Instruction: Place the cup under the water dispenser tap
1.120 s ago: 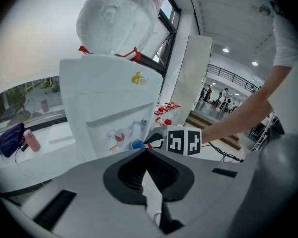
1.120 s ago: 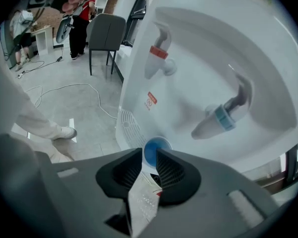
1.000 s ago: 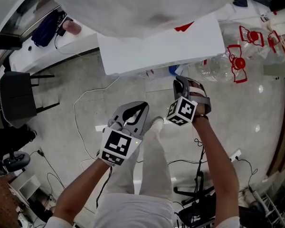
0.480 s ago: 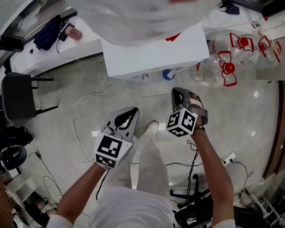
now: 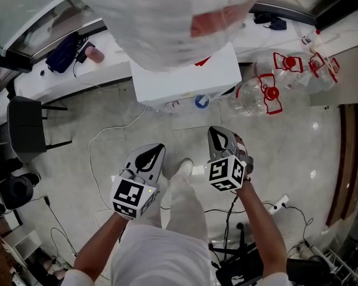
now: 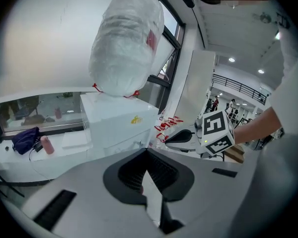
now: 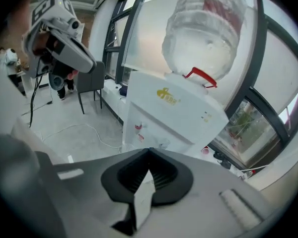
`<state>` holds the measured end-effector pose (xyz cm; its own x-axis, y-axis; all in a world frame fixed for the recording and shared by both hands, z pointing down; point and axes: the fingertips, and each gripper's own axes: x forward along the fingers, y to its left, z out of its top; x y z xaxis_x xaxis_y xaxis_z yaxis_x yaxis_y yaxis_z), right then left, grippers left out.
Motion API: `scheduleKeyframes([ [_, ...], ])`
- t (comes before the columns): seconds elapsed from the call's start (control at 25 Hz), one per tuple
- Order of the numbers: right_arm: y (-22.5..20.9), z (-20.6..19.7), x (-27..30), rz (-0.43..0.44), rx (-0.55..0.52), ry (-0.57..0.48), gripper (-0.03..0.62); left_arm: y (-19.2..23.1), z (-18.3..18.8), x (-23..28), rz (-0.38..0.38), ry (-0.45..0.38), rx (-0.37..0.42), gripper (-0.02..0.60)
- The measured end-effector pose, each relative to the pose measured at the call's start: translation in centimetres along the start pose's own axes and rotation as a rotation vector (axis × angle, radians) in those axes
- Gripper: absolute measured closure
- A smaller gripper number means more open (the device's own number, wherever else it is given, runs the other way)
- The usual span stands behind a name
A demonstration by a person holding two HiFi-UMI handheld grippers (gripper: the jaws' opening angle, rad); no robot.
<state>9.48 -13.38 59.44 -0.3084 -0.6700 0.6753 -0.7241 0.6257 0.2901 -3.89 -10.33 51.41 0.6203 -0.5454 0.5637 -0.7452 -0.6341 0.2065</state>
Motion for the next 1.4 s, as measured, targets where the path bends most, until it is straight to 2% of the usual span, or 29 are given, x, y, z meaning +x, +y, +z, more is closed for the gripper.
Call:
scheduleKeyframes([
  [0.16,-0.5,2.2,-3.1,-0.030,0.090,-0.059,0.583,-0.4,1.6,-2.0,0.012,-0.029,-0.008,0.575],
  [0.56,-0.9,6.9,-10.3,-0.096,0.209,-0.145,0.583,-2.2,5.4,-6.6,0.004,-0.094,-0.008,0.575],
  [0.88,-1.1,8.9,-15.7,-0.141,0.258,-0.182,0.583,-3.5,8.6,-9.7,0.010,-0.168,-0.019,0.575],
  [1.12,-2.4,11.5,-20.0,-0.185,0.309,-0.256,0.583,-4.5,10.4,-11.7,0.006,-0.201,-0.019,0.575],
  [1.4,-2.8,12.7,-25.3,-0.221,0.355,-0.320,0.583,-6.3,12.3,-13.9,-0.018,-0.233,0.026,0.575],
])
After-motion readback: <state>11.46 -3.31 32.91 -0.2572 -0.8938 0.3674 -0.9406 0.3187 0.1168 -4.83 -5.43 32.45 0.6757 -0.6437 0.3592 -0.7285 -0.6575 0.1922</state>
